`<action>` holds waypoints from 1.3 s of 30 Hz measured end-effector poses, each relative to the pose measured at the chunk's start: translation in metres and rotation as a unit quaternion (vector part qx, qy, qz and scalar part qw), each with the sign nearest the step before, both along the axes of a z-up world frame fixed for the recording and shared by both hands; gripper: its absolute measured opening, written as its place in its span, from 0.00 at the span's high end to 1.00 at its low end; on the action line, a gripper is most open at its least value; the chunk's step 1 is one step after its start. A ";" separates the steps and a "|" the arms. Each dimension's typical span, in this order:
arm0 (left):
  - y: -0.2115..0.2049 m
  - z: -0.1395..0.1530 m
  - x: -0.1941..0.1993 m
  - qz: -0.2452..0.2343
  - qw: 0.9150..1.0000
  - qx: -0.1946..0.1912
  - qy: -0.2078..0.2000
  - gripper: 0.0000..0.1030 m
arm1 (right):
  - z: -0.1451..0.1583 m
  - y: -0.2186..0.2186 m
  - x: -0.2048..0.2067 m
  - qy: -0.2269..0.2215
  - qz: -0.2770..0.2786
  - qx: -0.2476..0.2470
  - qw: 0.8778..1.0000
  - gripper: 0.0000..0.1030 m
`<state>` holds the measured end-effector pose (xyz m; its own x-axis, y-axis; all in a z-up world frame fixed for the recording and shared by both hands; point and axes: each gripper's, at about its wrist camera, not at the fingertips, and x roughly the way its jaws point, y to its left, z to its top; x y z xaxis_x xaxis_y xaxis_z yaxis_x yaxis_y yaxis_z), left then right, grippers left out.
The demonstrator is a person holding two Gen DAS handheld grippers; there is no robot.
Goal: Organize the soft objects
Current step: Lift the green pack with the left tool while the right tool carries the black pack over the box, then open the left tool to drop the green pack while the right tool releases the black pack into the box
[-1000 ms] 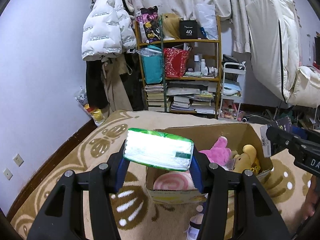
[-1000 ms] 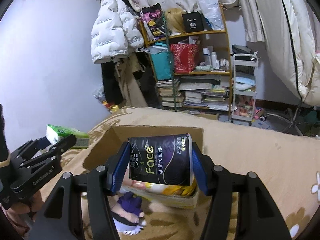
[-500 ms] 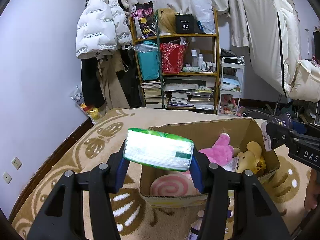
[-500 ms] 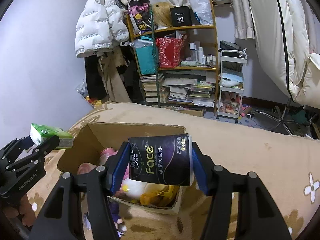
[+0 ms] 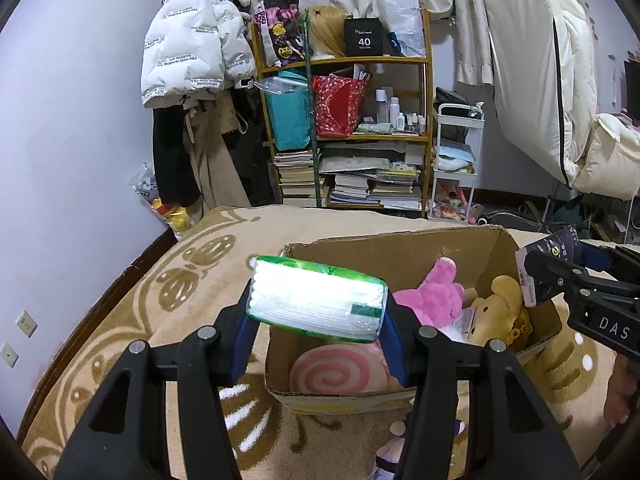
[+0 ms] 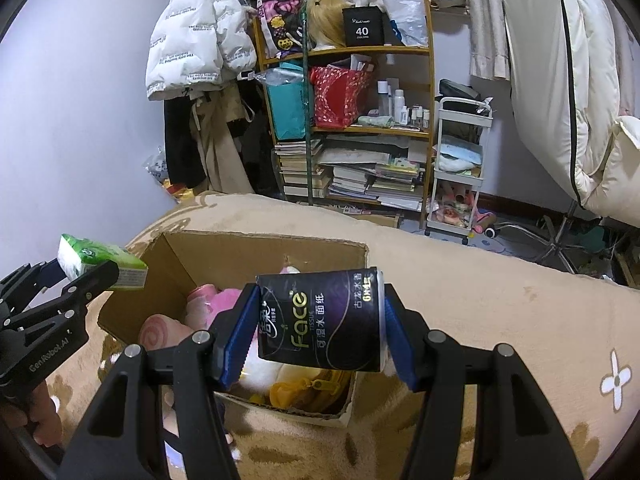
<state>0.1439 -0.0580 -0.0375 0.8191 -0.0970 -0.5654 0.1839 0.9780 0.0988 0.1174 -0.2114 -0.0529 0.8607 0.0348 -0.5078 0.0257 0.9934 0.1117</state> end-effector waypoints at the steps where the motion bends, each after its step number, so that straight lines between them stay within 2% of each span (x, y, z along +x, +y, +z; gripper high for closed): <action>1: 0.000 0.000 0.000 0.002 1.000 0.000 -0.002 0.49 | -0.001 0.000 0.001 0.002 0.003 0.003 1.000 0.39; 15: 0.002 -0.010 0.007 -0.009 0.999 -0.018 0.039 0.47 | -0.008 0.001 0.005 0.012 0.023 0.010 1.000 0.38; 17: 0.001 -0.010 0.006 -0.008 0.999 -0.016 0.036 0.45 | -0.009 0.003 0.006 0.013 0.027 0.012 0.999 0.38; 19: 0.001 -0.010 0.005 -0.007 0.999 -0.014 0.034 0.37 | -0.009 0.005 0.006 0.013 0.030 0.012 0.999 0.38; 23: 0.002 -0.009 0.004 -0.004 0.999 -0.012 0.034 0.33 | -0.010 0.006 0.008 0.014 0.038 0.015 0.999 0.37; 25: 0.003 -0.009 0.004 -0.003 0.999 -0.013 0.035 0.28 | -0.011 0.007 0.008 0.014 0.041 0.018 0.999 0.37; 30: 0.003 -0.008 0.003 -0.002 0.999 -0.013 0.035 0.24 | -0.012 0.008 0.007 0.015 0.048 0.024 0.998 0.35; 35: 0.007 -0.005 0.000 0.002 0.999 -0.019 0.036 0.17 | -0.010 0.005 0.005 0.003 0.053 0.034 0.998 0.22; 39: 0.010 -0.002 -0.004 0.005 0.999 -0.022 0.036 0.11 | -0.009 0.003 0.005 0.002 0.050 0.037 0.998 0.21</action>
<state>0.1395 -0.0475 -0.0397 0.7772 -0.1150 -0.6187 0.1785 0.9831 0.0415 0.1229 -0.2082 -0.0615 0.8495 0.1584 -0.5033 -0.0732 0.9800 0.1848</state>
